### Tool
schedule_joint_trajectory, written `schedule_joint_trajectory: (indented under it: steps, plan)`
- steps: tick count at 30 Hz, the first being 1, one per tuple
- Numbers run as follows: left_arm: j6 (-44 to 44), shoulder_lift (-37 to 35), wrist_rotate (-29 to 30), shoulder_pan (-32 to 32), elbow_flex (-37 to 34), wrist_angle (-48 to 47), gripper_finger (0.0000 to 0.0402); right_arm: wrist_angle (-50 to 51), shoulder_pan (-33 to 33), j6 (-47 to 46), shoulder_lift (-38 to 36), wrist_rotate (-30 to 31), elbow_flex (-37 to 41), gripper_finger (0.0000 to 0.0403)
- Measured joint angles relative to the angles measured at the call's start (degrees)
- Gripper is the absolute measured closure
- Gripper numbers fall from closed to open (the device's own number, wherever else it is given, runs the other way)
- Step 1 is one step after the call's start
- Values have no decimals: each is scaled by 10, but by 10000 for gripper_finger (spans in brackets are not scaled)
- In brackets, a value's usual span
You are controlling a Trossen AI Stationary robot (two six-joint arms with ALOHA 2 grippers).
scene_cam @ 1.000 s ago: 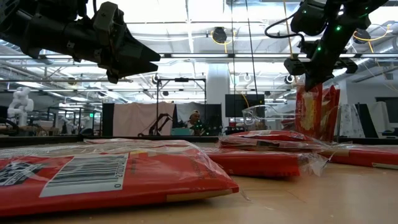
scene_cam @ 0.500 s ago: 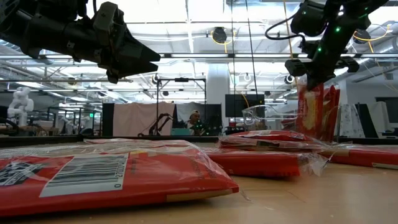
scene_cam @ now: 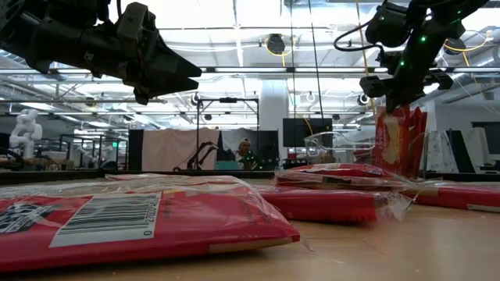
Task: Sort popcorn bags into baskets
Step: Put the red popcorn bag into the transparent bin
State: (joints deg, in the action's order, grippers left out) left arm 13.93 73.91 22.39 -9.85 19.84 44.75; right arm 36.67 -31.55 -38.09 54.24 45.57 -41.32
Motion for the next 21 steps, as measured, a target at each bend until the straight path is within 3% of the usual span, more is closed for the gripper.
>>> schedule_joint_trajectory:
  steps: [21]
  plan:
    - [0,0,0,0,0,0,215,-26,0,41,0,104,0,334]
